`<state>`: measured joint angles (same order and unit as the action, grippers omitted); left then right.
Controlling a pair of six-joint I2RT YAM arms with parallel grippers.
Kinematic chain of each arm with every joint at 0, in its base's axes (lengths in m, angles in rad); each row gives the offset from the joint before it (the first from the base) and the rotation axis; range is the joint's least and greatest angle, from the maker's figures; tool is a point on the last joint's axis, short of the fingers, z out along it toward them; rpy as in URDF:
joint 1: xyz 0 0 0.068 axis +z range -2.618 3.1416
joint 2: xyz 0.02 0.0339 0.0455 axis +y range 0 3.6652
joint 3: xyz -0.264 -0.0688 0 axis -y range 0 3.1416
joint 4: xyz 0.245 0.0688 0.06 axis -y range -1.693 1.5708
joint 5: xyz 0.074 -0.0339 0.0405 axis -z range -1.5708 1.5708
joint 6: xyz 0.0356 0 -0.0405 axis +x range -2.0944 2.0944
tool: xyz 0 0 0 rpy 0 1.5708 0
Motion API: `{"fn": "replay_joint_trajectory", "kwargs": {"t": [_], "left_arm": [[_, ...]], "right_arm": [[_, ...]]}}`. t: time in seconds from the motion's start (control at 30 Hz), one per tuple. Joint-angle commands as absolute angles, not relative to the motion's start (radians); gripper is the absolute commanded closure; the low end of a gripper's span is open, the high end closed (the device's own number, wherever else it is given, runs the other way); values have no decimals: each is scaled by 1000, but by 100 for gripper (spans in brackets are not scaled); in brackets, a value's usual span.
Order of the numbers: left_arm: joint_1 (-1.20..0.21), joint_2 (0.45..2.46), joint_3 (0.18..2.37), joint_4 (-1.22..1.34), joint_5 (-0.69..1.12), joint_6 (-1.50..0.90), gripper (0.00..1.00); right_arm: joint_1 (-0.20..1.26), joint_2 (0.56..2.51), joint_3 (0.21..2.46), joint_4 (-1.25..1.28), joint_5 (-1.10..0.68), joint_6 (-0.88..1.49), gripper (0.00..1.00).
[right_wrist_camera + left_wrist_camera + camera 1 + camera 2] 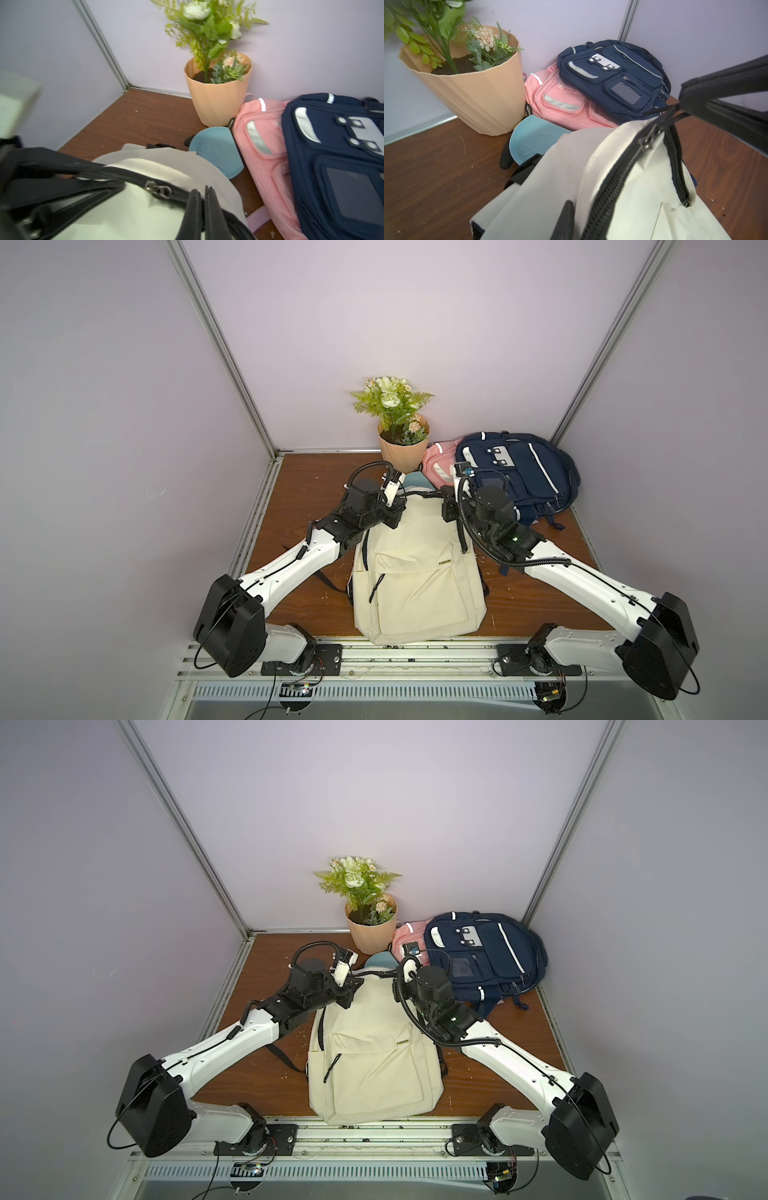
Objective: Zip up the backpack
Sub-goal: Zip the zipper on the backpack.
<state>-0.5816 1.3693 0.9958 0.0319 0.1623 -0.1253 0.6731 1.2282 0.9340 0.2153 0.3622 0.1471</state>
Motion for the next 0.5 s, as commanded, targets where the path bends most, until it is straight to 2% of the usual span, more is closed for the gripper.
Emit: {"fn": "replay_joint_trajectory", "kwargs": {"t": [0.0,0.2,0.27,0.33,0.47], "left_arm": [[-561,1326,984,60,79,-150,85],[-559,1329,980,54,61,-154,83],[-559,1332,986,51,67,-155,79],[-558,1336,995,49,87,-147,67],[-560,1346,1031,42,148,-111,27]], "right_arm": [[622,1147,935,244,470,186,100],[621,1139,942,242,398,193,100],[628,1144,949,251,350,203,100],[648,1150,951,280,294,187,100],[723,1175,992,306,253,164,100]]}}
